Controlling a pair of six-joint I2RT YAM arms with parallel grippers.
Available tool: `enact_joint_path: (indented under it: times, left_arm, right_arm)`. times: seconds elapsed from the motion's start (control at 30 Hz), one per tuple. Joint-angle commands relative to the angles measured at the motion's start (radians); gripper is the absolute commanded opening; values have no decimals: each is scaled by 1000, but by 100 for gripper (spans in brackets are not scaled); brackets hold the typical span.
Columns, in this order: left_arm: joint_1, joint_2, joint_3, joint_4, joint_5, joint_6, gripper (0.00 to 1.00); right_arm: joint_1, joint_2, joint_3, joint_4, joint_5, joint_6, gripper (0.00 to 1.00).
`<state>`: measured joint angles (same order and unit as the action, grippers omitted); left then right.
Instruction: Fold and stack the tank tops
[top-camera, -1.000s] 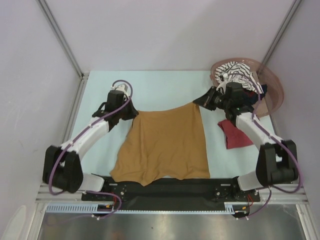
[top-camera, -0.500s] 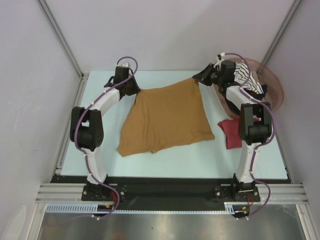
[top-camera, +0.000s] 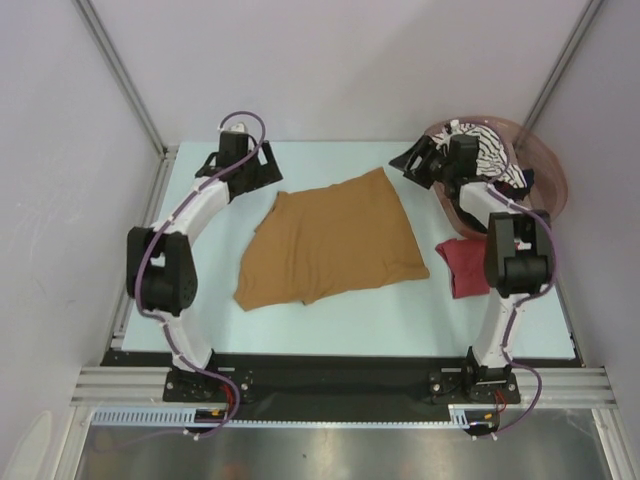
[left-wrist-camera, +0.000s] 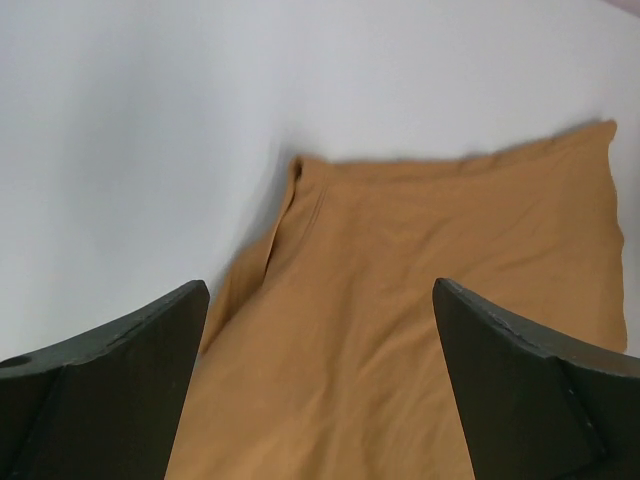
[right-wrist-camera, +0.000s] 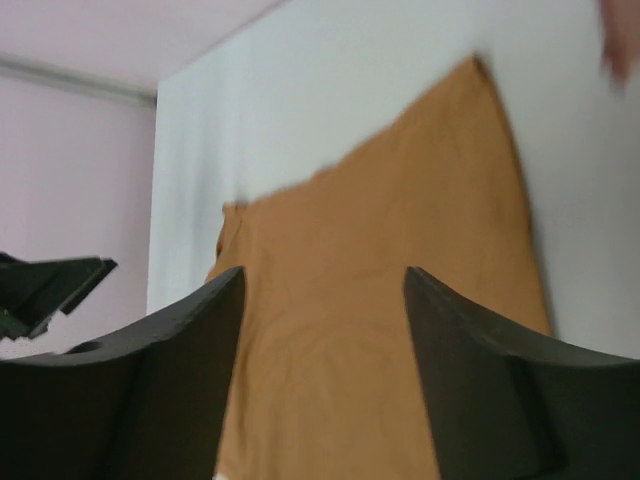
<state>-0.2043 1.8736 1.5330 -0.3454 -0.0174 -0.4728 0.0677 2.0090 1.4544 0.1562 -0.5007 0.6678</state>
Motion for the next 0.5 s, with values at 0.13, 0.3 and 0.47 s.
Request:
enact_joint_path:
  times: [0.13,0.3,0.47]
  left_arm:
    - [-49,-443,-442,63,-58,-58,100]
    - [-40,-459,-579,2,-95,-64,100]
    - [-1,-502,-669,25,-185,-53,100]
  right_arm:
    - [49,-433,-399,-36,79,-100,55]
    - [113,-633,-581,-138,209,-158,51]
    - [182,-740,-755,-222,425,-175,48]
